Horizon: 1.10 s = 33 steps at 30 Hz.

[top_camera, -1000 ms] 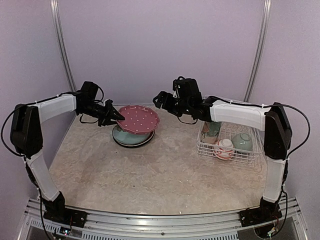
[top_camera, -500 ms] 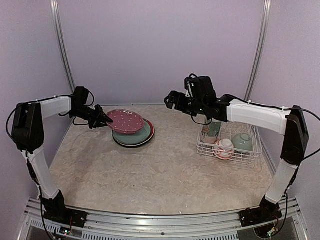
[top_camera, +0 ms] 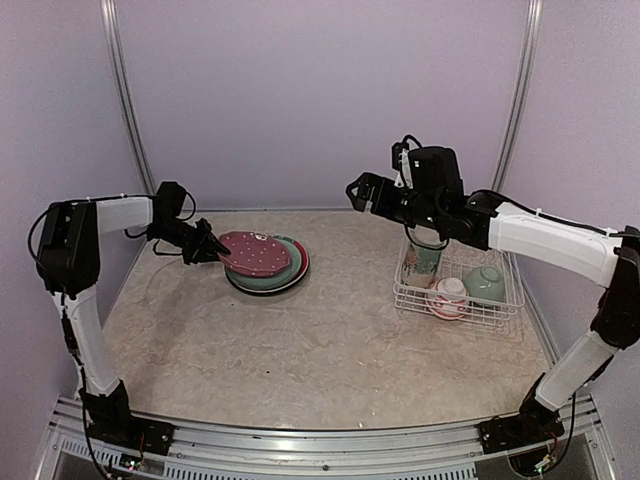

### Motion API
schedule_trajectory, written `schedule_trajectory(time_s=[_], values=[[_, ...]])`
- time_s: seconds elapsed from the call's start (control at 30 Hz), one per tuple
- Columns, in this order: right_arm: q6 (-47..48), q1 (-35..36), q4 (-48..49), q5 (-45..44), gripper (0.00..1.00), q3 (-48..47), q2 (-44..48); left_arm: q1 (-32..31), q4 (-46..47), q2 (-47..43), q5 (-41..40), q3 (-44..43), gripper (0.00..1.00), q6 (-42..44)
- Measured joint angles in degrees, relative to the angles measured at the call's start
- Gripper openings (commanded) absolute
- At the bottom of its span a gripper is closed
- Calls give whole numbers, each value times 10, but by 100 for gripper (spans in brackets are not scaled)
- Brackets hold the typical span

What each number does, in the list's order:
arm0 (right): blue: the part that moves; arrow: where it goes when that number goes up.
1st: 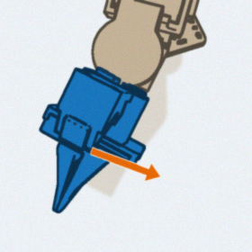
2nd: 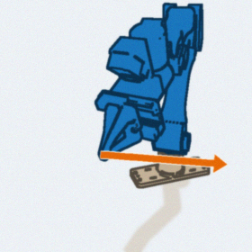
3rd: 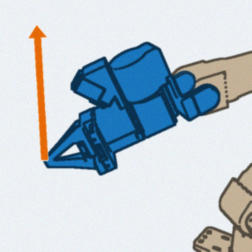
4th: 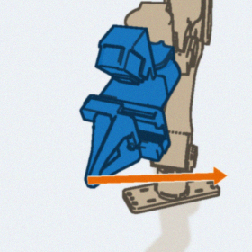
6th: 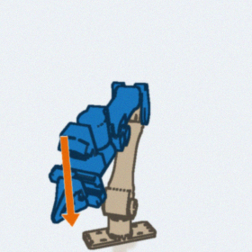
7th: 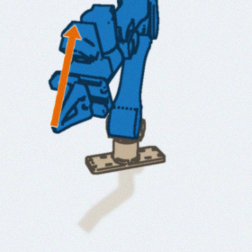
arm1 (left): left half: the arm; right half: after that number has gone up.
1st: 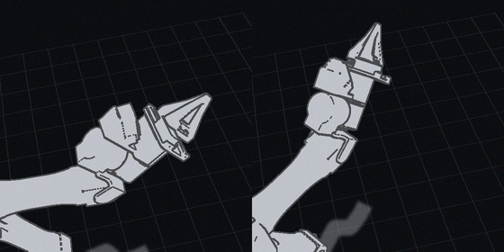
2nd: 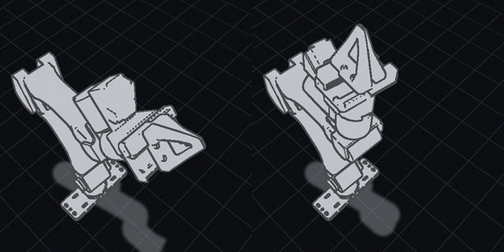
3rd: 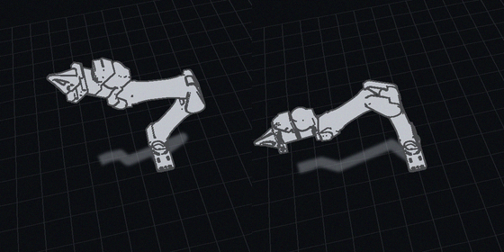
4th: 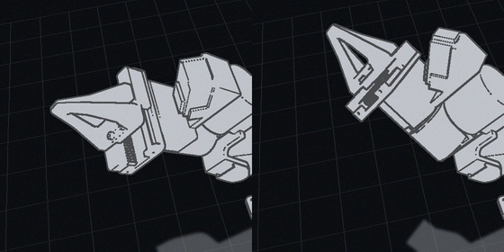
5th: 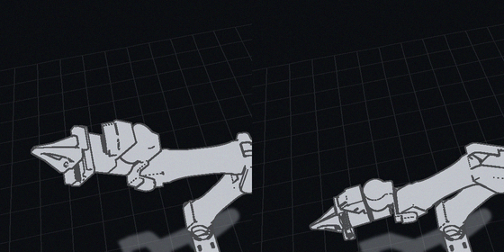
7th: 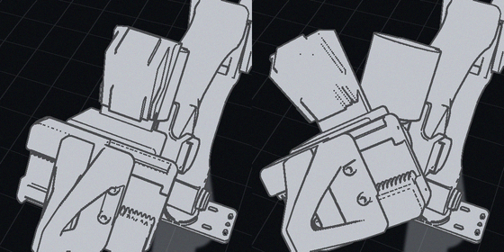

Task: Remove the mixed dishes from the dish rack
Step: Place the plate on the plate.

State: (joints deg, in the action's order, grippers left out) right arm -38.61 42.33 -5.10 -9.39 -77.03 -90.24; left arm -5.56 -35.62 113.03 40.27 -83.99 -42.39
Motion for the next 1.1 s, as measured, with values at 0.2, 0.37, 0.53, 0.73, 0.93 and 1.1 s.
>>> schedule_trajectory(time_s=[0.2,0.37,0.53,0.73,0.93,1.1], values=[[3,1,6,-5,100,4,19,-3,0,17,6,-15,0,1],[2,3,16,-8,100,14,30,-7,-1,24,11,-21,4,0],[2,5,20,-8,100,18,30,-12,-3,29,9,-28,21,1],[2,7,20,-8,100,19,30,-23,-20,29,-3,-47,43,8],[2,8,20,-8,100,19,30,-27,-43,29,-16,-57,55,15],[1,9,20,-10,100,20,31,-27,-64,29,-41,-62,72,22]])
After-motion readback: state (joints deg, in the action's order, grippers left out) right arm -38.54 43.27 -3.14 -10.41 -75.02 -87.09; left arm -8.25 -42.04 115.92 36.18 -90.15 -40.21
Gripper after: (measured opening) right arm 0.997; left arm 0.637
